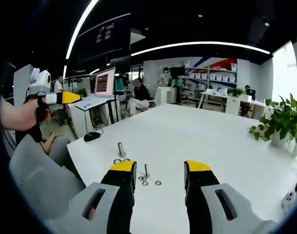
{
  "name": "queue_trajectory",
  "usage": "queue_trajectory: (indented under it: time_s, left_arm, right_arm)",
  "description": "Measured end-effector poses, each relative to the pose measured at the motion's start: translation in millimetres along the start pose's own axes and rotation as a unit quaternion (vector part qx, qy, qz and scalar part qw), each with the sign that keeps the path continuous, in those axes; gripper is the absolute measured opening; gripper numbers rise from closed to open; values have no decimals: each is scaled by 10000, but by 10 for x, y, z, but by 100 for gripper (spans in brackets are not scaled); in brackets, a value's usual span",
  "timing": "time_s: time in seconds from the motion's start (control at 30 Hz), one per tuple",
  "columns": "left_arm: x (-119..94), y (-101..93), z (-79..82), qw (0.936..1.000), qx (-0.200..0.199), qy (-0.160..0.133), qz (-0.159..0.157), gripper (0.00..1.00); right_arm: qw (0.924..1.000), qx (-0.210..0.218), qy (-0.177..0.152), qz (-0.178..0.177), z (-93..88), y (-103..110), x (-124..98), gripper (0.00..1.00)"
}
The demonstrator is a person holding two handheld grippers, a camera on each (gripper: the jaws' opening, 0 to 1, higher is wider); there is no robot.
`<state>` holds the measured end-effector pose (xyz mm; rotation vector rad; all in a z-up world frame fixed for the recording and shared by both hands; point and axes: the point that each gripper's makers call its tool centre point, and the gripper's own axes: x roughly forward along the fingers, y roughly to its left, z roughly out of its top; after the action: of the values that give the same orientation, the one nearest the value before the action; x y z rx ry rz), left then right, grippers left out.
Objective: Place the washer onto the threaded stud by aligning its center hole with the stud, sliding it down to the base, and recovering from edge contact or off-axis alignment until the washer reaches the visible bottom stop.
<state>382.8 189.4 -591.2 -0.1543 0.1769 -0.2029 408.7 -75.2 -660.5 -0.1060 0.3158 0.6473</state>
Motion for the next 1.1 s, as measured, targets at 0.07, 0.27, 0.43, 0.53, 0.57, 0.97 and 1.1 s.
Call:
queue_trajectory:
  time_s: [0.07, 0.27, 0.43, 0.53, 0.57, 0.97, 1.1]
  left_arm:
    - [-17, 0, -25, 10000, 15, 51, 3, 56]
    - [-52, 9, -61, 9999, -15, 130, 42, 56]
    - [-52, -55, -29, 9998, 93, 152, 8, 56]
    - [-48, -73, -28, 9998, 104, 169, -4, 57]
    - [-49, -83, -23, 9998, 109, 164, -5, 57]
    - [53, -90, -102, 9995, 44, 324, 10, 58]
    - [125, -101, -169, 9986, 119, 509, -24, 57]
  right_arm:
    - [10000, 42, -8, 69, -3, 16, 9, 42]
    - [9997, 137, -24, 215, -8, 94, 20, 41]
    - [9994, 96, -84, 316, 32, 156, 15, 41]
    - [9993, 90, -81, 344, 26, 158, 19, 41]
    - [9992, 127, -93, 363, 29, 164, 18, 41]
    - [9987, 110, -88, 485, 35, 227, 22, 41]
    - [9983, 120, -109, 555, 41, 261, 17, 41]
